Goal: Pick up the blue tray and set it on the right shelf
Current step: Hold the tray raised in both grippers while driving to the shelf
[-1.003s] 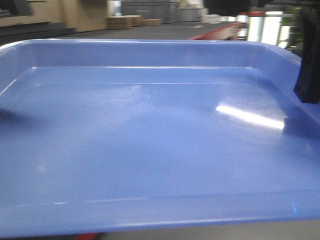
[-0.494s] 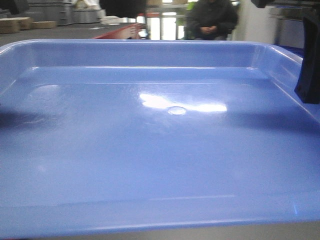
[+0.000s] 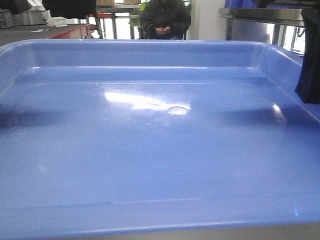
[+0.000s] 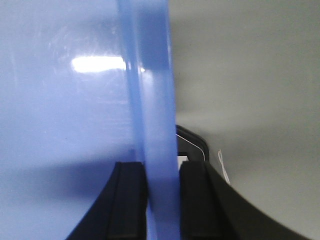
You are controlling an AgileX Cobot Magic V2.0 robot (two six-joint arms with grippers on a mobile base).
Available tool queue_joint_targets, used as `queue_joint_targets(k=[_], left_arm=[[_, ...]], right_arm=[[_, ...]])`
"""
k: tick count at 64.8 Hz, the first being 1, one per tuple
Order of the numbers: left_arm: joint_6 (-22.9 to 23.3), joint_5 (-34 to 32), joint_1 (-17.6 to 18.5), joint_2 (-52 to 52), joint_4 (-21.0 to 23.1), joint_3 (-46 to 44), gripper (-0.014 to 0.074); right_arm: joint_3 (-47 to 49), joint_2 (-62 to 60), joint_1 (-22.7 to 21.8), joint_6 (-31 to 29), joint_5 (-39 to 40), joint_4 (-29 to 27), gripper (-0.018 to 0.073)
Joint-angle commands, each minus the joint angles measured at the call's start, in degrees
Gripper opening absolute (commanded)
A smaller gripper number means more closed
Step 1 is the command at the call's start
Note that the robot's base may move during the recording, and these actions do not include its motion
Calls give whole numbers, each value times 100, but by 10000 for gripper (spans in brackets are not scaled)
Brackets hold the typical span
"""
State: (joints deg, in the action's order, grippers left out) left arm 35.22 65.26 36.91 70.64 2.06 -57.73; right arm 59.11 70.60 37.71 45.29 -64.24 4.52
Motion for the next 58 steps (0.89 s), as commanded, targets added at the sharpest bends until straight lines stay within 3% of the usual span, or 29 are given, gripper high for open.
queue_joint_targets(k=[1,58], left_arm=[[52,-229,75,-141,307,-157,106],[52,-229,75,-141,308,-157,106]], right_arm=[[156,-155,8,49,340,-43,243],[156,-155,8,49,335,-43,243]])
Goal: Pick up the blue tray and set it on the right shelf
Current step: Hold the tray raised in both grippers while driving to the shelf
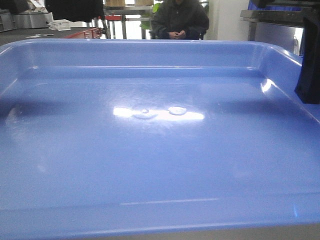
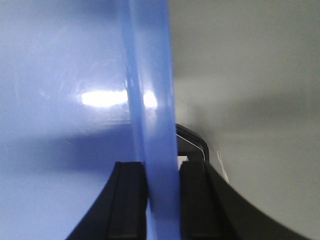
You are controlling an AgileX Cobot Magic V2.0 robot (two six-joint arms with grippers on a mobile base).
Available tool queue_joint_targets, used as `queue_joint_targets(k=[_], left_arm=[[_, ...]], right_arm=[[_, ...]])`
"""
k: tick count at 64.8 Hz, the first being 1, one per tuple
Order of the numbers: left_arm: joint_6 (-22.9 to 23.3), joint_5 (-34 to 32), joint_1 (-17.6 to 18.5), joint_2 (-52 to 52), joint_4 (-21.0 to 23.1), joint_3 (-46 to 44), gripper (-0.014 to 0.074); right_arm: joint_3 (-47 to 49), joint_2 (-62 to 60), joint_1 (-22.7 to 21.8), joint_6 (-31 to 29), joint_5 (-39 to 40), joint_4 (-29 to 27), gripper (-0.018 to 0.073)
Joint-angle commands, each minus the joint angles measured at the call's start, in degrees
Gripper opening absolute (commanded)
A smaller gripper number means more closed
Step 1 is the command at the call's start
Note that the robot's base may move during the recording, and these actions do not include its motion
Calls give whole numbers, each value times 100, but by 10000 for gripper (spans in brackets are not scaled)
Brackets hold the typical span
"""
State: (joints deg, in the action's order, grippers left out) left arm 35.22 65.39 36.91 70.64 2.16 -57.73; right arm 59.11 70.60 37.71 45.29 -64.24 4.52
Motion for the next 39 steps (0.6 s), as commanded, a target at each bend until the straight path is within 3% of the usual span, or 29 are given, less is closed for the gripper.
queue_joint_targets(k=[1,39], left_arm=[[52,-242,75,-141,299,-157,106],[52,-242,75,-141,299,-157,106]], right_arm=[[156,-155,8,49,335,-43,243],[156,-155,8,49,335,-43,243]])
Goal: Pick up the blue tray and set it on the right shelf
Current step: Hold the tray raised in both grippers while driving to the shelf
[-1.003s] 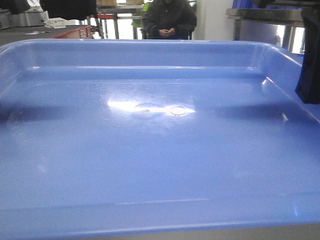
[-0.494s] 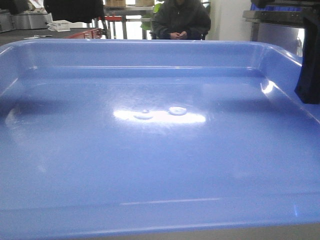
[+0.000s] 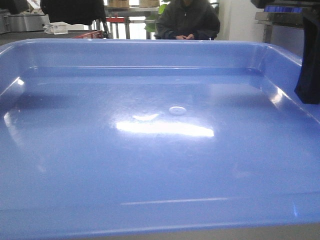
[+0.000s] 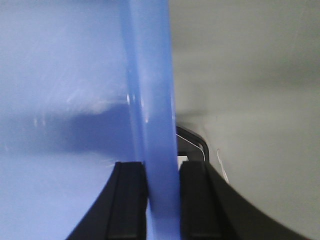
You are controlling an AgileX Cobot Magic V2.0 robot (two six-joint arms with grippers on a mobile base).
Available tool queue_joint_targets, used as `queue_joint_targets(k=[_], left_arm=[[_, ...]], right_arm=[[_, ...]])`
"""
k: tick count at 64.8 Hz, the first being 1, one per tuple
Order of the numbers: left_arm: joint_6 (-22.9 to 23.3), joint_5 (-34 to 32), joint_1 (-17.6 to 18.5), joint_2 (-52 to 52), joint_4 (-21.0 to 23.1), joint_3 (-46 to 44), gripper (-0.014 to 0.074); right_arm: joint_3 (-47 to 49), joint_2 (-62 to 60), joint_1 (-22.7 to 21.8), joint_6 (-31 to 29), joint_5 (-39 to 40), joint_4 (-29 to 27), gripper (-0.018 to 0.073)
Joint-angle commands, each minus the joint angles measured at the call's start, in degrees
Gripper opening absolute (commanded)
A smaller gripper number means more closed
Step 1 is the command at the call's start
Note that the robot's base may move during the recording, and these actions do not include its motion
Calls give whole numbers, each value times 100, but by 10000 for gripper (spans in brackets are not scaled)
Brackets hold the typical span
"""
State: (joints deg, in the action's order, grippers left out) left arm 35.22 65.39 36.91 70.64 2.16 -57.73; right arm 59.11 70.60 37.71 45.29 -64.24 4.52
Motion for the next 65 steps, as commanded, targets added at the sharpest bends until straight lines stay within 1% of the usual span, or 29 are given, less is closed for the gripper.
queue_joint_targets(k=[1,65], left_arm=[[52,-242,75,-141,299,-157,106],[52,-233,75,-141,299,-157,106]], right_arm=[[156,-155,8,49,335,-43,243],[156,-155,8,49,340,-43,243]])
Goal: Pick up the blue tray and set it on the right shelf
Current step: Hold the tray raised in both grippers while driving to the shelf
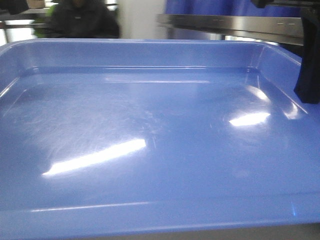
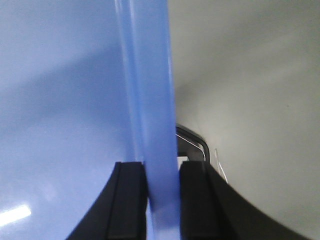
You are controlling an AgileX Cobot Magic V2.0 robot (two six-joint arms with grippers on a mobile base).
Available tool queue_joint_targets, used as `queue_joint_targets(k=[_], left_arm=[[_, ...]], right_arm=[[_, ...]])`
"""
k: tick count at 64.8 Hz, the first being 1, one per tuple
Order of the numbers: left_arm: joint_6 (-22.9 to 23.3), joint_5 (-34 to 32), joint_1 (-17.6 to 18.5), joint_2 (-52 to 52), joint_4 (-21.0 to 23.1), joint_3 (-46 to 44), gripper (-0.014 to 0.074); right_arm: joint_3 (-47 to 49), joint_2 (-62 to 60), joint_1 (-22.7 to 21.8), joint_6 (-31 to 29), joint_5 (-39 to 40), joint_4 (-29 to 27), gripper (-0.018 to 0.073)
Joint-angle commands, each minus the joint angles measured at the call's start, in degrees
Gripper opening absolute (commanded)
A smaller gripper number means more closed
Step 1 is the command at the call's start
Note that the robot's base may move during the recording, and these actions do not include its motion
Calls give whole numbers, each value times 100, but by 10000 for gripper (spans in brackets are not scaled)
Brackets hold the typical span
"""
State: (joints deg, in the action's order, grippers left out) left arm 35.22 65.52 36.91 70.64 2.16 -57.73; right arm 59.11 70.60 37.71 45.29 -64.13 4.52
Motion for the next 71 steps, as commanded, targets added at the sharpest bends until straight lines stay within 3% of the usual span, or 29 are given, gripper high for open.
queue_joint_targets(k=[1,71], left_arm=[[52,-246,75,-141,299,-157,106],[52,-233,75,-141,299,-157,106]], right_arm=[[156,-155,8,49,329,-43,243],[156,-155,8,49,329,-43,243]])
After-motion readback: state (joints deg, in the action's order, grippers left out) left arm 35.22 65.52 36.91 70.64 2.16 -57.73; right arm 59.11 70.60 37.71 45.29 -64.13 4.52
